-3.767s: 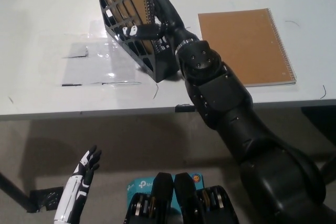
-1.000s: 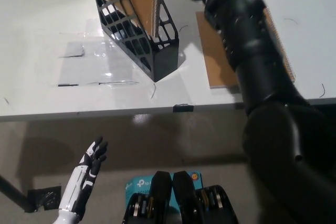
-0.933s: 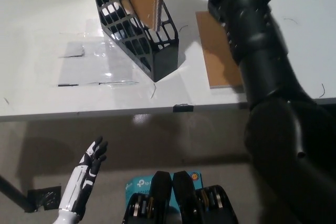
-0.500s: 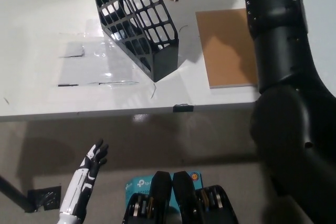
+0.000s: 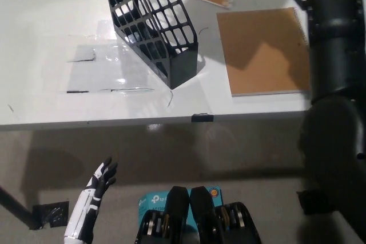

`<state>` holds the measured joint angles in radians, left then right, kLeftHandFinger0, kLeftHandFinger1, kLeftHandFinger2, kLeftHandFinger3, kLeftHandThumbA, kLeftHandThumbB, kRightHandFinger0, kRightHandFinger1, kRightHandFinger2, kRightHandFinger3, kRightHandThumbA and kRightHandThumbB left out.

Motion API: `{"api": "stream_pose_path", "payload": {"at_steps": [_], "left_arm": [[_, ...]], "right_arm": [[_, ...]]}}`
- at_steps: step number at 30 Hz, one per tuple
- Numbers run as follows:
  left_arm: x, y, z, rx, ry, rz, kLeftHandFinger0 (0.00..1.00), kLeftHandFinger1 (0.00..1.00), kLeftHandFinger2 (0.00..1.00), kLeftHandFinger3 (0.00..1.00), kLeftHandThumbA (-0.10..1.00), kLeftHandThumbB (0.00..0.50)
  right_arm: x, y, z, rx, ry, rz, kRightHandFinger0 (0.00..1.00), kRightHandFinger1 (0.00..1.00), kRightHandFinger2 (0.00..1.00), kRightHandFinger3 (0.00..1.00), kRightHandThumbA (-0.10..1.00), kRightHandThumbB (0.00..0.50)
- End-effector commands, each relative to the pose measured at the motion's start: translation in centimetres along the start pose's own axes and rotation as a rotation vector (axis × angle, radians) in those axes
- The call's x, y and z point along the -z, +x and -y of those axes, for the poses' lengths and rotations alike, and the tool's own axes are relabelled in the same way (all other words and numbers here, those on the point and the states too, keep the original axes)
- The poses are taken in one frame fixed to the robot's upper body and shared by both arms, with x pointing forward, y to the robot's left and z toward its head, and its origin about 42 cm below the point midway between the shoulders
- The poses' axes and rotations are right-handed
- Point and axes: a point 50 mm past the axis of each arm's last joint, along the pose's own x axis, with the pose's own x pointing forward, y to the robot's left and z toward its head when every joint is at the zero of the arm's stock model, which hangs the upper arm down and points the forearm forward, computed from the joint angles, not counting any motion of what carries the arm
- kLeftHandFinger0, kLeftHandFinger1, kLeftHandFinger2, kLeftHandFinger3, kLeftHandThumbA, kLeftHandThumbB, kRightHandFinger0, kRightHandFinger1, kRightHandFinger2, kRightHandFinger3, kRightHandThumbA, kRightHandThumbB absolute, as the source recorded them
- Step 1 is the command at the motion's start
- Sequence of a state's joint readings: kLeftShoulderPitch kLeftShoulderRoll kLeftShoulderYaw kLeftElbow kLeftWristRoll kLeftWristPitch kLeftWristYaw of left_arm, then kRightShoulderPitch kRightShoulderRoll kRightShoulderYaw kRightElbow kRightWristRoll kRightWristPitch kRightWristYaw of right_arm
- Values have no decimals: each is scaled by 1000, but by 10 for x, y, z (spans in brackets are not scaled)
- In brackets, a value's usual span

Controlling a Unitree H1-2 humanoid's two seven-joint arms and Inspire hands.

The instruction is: Use the right hand to pick up a book from the book holder on the left side and put it on another book on the right side

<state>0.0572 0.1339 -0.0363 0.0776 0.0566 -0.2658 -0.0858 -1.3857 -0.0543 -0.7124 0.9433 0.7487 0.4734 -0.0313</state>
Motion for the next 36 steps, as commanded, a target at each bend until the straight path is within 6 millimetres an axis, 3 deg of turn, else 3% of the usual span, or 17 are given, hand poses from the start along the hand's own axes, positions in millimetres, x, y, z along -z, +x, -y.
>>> {"api": "stream_pose_path", "payload": {"at_steps": [1, 5, 6, 9, 11, 12, 14, 15, 17, 20, 24, 26, 27, 28, 29, 31, 36], "left_arm": [[-2, -3, -4, 8, 17, 29, 1000, 1000, 1000, 1000, 1000, 139], [-3, -4, -3, 3, 13, 17, 1000, 1000, 1000, 1000, 1000, 143], [-3, -4, -3, 3, 12, 19, 1000, 1000, 1000, 1000, 1000, 152], [-2, -5, -3, 2, 16, 18, 1000, 1000, 1000, 1000, 1000, 141], [-1, -5, -3, 1, 19, 16, 1000, 1000, 1000, 1000, 1000, 141], [-1, -5, -3, 1, 20, 15, 1000, 1000, 1000, 1000, 1000, 142], [0, -5, -2, -1, 20, 17, 1000, 1000, 1000, 1000, 1000, 134], [0, -5, -2, -1, 19, 16, 1000, 1000, 1000, 1000, 1000, 126], [-2, -6, -1, -4, 18, 11, 1000, 1000, 1000, 1000, 1000, 114], [-3, -6, -1, -9, 16, 8, 1000, 1000, 1000, 1000, 1000, 119], [-2, -6, -2, -8, 18, 8, 1000, 1000, 1000, 1000, 1000, 131], [-1, -6, 0, -14, 9, 5, 1000, 1000, 1000, 1000, 1000, 123], [0, -6, 0, -12, 7, 7, 1000, 1000, 1000, 1000, 1000, 122], [0, -6, 0, -10, 7, 6, 1000, 1000, 1000, 1000, 1000, 121], [0, -6, 0, -11, 7, 7, 1000, 1000, 1000, 1000, 1000, 118], [0, -6, 0, -17, 2, 5, 1000, 1000, 1000, 1000, 1000, 137], [0, -5, -1, -18, 7, 5, 1000, 1000, 1000, 1000, 1000, 150]], "right_arm": [[-55, -8, -32, -137, 48, 88, 0, 229, 704, 1000, -100, 61], [-71, -12, -18, -101, 44, 93, 0, 242, 713, 1000, -100, 89], [-76, -13, -15, -81, 14, 95, 0, 219, 692, 1000, -100, 96], [-86, -16, -10, -18, -60, 102, 0, 15, 536, 1000, -100, 104], [-90, -17, -5, -19, -93, 94, 0, 0, 490, 1000, -100, 97], [-91, -17, -4, -26, -93, 88, 0, 0, 493, 1000, -100, 95], [-92, -17, 3, -38, -83, 73, 0, 62, 616, 1000, -100, 52], [-92, -17, 5, -36, -90, 67, 0, 108, 650, 1000, -100, 74], [-91, -17, 11, -11, -125, 53, 0, 142, 666, 955, -100, 93], [-87, -16, 25, 41, -160, 9, 0, 202, 712, 1000, -100, 119], [-80, -18, 45, 38, -260, -49, 0, 204, 698, 1000, -100, 113], [-76, -20, 56, 89, -286, -69, 0, 241, 743, 1000, -100, 90], [-74, -20, 60, 113, -287, -79, 0, 213, 704, 1000, -100, 89], [-73, -20, 64, 130, -297, -89, 0, 223, 681, 925, -100, 76], [-72, -21, 67, 143, -322, -103, 0, 207, 668, 1000, -100, 93], [-73, -23, 76, 158, -350, -118, 0, 139, 626, 1000, -100, 85], [-79, -29, 90, 223, -462, -131, 0, 30, 633, 1000, -100, 99]]}}
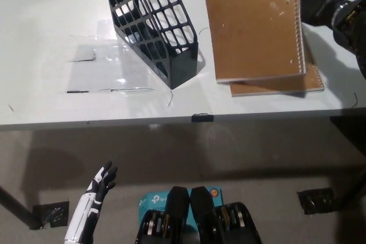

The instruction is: Use the right hand to pick up a book from the book holder on the left side and put it on another book on the right side

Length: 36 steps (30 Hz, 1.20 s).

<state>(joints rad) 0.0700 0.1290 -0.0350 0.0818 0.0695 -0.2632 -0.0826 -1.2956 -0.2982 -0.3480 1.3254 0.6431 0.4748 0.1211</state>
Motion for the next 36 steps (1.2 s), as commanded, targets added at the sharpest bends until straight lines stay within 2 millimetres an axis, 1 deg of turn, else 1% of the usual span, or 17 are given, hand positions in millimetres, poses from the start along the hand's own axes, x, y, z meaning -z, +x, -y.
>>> {"api": "stream_pose_path", "payload": {"at_steps": [1, 6, 8, 13, 17, 21, 23, 24, 25, 26, 27, 28, 29, 30, 31, 32, 36], "left_arm": [[-4, 0, -2, -15, -1, 25, 1000, 1000, 1000, 1000, 1000, 149], [-3, 2, -4, -18, 7, 29, 1000, 1000, 1000, 1000, 1000, 142], [-2, 1, -5, -19, 6, 29, 1000, 1000, 1000, 1000, 1000, 148], [-2, 0, -3, -24, 4, 25, 1000, 1000, 1000, 1000, 1000, 142], [0, -1, -2, -18, 8, 21, 1000, 1000, 1000, 1000, 1000, 139], [-1, -1, -1, -15, 21, 27, 1000, 1000, 1000, 1000, 1000, 121], [-2, -2, -1, -13, 18, 23, 1000, 1000, 1000, 1000, 1000, 115], [-1, -3, -1, -11, 9, 22, 1000, 1000, 1000, 1000, 1000, 123], [-1, -2, -2, -11, 11, 24, 1000, 1000, 1000, 1000, 1000, 124], [-1, -2, -2, -12, 14, 24, 1000, 1000, 1000, 1000, 1000, 129], [-1, -1, -2, -10, 16, 23, 1000, 1000, 1000, 1000, 1000, 131], [-1, -1, -2, -9, 17, 23, 1000, 1000, 1000, 1000, 1000, 130], [-1, -1, -2, -9, 17, 23, 1000, 1000, 1000, 1000, 1000, 128], [-1, -1, -2, -10, 17, 23, 1000, 1000, 1000, 1000, 1000, 127], [-2, 0, -3, -9, 22, 28, 1000, 1000, 1000, 1000, 1000, 121], [-2, 0, -3, -9, 22, 28, 1000, 1000, 1000, 1000, 1000, 128], [-3, 2, -3, -8, 18, 26, 1000, 1000, 1000, 1000, 1000, 130]], "right_arm": [[-56, -17, -20, -72, -125, 121, 0, 15, 651, 1000, -100, 106], [-63, -22, -9, -55, -154, 125, 0, 1, 629, 1000, -100, 110], [-68, -25, -6, -40, -167, 129, 0, 0, 622, 1000, -100, 91], [-75, -30, 1, -23, -184, 138, 0, 0, 662, 1000, -100, 82], [-76, -31, 5, -15, -212, 146, 0, 0, 651, 1000, -100, 131], [-72, -29, 5, -21, -216, 132, 0, 7, 654, 1000, -100, 140], [-70, -28, 6, -1, -254, 129, 0, 21, 677, 1000, -100, 169], [-68, -26, 4, -7, -301, 142, 0, 99, 716, 1000, -100, 216], [-68, -26, 4, -4, -311, 145, 0, 148, 709, 886, -100, 221], [-67, -26, 3, -26, -360, 134, 158, 369, 968, 960, -5, 208], [-67, -27, 5, -47, -346, 120, 833, 1000, 1000, 1000, 133, 265], [-66, -27, 6, -51, -339, 119, 1000, 1000, 1000, 1000, 155, 299], [-65, -27, 7, -51, -346, 122, 1000, 1000, 1000, 1000, 176, 330], [-64, -27, 7, -47, -358, 127, 1000, 1000, 1000, 1000, 182, 338], [-64, -27, 7, -48, -420, 136, 1000, 1000, 1000, 1000, 248, 344], [-63, -26, 8, -57, -413, 134, 1000, 1000, 1000, 1000, 234, 350], [-64, -27, 5, -79, -526, 140, 1000, 1000, 1000, 1000, 371, 322]]}}
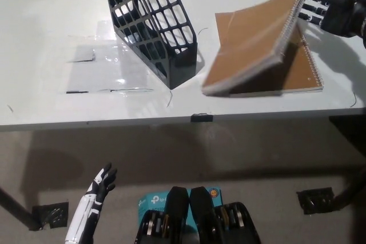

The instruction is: Use the right hand to pick up a book from the book holder on the left side and put it on another book on the right side

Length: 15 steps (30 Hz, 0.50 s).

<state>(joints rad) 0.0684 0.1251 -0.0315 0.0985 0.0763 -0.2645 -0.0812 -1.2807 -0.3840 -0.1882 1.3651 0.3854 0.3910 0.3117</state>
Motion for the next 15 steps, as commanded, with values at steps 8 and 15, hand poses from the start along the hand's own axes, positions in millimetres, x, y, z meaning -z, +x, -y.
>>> {"api": "stream_pose_path", "payload": {"at_steps": [8, 15], "left_arm": [[-7, 1, -4, -10, 7, 41, 1000, 1000, 1000, 1000, 1000, 125], [-6, 2, -5, -22, 10, 49, 1000, 1000, 1000, 1000, 1000, 118]], "right_arm": [[-52, -12, -11, -73, -149, 197, 1000, 1000, 1000, 1000, 448, 314], [-64, -18, -1, 5, -138, 272, 1000, 1000, 1000, 1000, 523, 285]]}}
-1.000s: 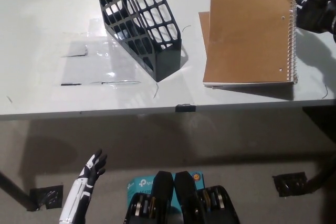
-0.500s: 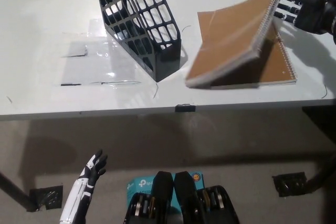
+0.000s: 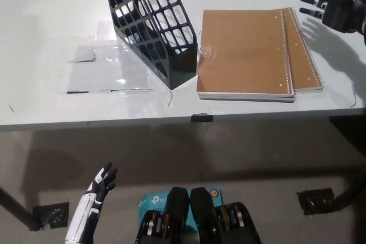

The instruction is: Use the right hand to pick up a book from the book holder on the left side and put it on another book on the right side

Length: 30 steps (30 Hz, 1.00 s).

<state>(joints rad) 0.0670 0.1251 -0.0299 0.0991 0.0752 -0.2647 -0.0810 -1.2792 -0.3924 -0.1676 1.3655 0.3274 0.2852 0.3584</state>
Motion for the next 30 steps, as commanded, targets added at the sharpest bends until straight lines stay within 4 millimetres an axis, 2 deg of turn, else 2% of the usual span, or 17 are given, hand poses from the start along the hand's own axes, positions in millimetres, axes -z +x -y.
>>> {"api": "stream_pose_path", "payload": {"at_steps": [1, 2, 5, 6, 7, 9, 11, 12, 13, 16, 18, 19, 21, 23, 26, 28, 30], "left_arm": [[-5, 2, -5, -18, 12, 51, 1000, 1000, 1000, 1000, 1000, 118], [-5, 3, -5, -20, 12, 52, 1000, 1000, 1000, 1000, 1000, 120], [-5, 5, -5, -23, 13, 58, 1000, 1000, 1000, 1000, 1000, 110], [-6, 5, -5, -22, 14, 56, 1000, 1000, 1000, 1000, 1000, 114], [-6, 5, -5, -22, 17, 55, 1000, 1000, 1000, 1000, 1000, 117], [-7, 6, -5, -28, 20, 55, 1000, 1000, 1000, 1000, 1000, 133], [-8, 8, -5, -29, 14, 59, 1000, 1000, 1000, 1000, 1000, 135], [-8, 8, -5, -33, 13, 62, 1000, 1000, 1000, 1000, 1000, 136], [-9, 11, -6, -34, 13, 68, 1000, 1000, 1000, 1000, 1000, 138], [-16, 23, -10, -43, 17, 79, 1000, 1000, 1000, 1000, 1000, 156], [-22, 32, -13, -48, 18, 97, 1000, 1000, 1000, 1000, 1000, 159], [-25, 37, -15, -49, 12, 106, 1000, 1000, 1000, 1000, 1000, 165], [-32, 47, -20, -50, 28, 126, 1000, 1000, 1000, 1000, 1000, 166], [-38, 55, -24, -52, 31, 147, 1000, 1000, 1000, 1000, 1000, 178], [-48, 69, -27, -54, 34, 178, 1000, 1000, 1000, 1000, 1000, 201], [-54, 76, -33, -53, 51, 188, 1000, 1000, 1000, 1000, 1000, 210], [-58, 83, -36, -53, 57, 199, 1000, 1000, 1000, 1000, 1000, 210]], "right_arm": [[-63, -14, 4, 39, -56, 221, 1000, 1000, 1000, 1000, 529, 283], [-65, -15, 3, 41, -51, 227, 1000, 1000, 1000, 1000, 524, 313], [-82, -19, 1, 31, -74, 282, 1000, 1000, 1000, 1000, 543, 332], [-88, -21, -2, 26, -103, 303, 1000, 1000, 1000, 1000, 576, 386], [-95, -24, -5, 12, -120, 326, 1000, 1000, 1000, 1000, 570, 328], [-108, -31, -12, -29, -143, 379, 1000, 1000, 1000, 1000, 564, 319], [-123, -43, -25, -64, -195, 454, 1000, 1000, 1000, 1000, 565, 403], [-126, -51, -33, -83, -204, 487, 1000, 1000, 1000, 1000, 551, 419], [-132, -68, -48, -122, -255, 549, 1000, 1000, 1000, 1000, 561, 426], [-140, -108, -79, -159, -378, 673, 1000, 1000, 1000, 1000, 669, 421], [-142, -131, -96, -193, -420, 726, 1000, 1000, 1000, 1000, 682, 432], [-140, -148, -105, -220, -460, 760, 1000, 1000, 1000, 1000, 691, 463], [-135, -174, -118, -268, -521, 838, 1000, 1000, 1000, 1000, 691, 454], [-126, -197, -126, -313, -538, 909, 1000, 1000, 1000, 1000, 674, 398], [-104, -232, -134, -332, -615, 1039, 1000, 1000, 1000, 1000, 731, 349], [-90, -249, -137, -322, -688, 1107, 1000, 1000, 1000, 1000, 790, 348], [-64, -272, -139, -319, -819, 1193, 1000, 1000, 1000, 1000, 849, 339]]}}
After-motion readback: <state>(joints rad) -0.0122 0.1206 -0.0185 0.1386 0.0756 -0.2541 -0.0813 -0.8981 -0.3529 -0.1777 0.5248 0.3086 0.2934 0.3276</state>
